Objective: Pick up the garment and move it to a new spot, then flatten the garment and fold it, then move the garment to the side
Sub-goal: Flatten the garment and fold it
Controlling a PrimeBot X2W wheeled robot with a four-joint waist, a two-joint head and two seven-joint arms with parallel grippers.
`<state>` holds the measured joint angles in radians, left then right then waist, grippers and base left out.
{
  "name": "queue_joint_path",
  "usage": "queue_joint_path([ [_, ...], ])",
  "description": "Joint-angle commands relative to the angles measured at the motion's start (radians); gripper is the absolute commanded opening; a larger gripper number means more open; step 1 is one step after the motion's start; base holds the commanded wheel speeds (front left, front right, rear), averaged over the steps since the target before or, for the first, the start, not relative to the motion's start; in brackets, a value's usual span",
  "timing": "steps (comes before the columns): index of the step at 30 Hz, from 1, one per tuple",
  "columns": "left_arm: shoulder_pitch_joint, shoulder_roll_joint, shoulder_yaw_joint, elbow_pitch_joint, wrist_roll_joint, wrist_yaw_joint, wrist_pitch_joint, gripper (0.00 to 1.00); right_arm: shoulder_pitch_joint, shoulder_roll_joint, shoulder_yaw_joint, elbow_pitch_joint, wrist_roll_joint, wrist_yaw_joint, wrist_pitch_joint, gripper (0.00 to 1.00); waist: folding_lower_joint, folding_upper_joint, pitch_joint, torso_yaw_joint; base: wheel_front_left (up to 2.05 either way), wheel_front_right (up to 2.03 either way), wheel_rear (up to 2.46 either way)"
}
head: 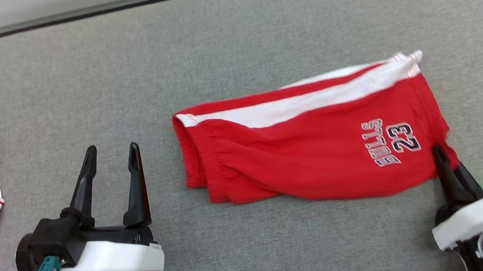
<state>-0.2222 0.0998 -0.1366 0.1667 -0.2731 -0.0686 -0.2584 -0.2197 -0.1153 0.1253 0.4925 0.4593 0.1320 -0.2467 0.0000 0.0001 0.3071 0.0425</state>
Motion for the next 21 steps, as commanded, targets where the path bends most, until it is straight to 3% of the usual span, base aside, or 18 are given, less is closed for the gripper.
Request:
queue_joint_path([
  [1, 0.016, 0.005, 0.000, -0.001, -0.004, 0.005, 0.005, 1.00, 0.038, 0.003, -0.023, 0.010, 0.004, -0.002, -0.004, 0.00, 0.0000, -0.0001, -0.028, -0.016, 0.00, 0.00, 0.00],
  [14, 0.046, 0.006, -0.016, -0.018, -0.013, 0.017, 0.022, 1.00, 0.011, -0.008, -0.041, -0.011, -0.020, -0.002, 0.033, 0.00, 0.0000, -0.0001, -0.059, -0.018, 0.00, 0.00, 0.00],
  [21, 0.032, 0.006, -0.019, -0.022, -0.016, 0.025, 0.020, 1.00, -0.093, 0.014, 0.067, -0.149, -0.070, -0.001, 0.099, 0.00, 0.0000, -0.0001, -0.062, -0.010, 0.00, 0.00, 0.00],
])
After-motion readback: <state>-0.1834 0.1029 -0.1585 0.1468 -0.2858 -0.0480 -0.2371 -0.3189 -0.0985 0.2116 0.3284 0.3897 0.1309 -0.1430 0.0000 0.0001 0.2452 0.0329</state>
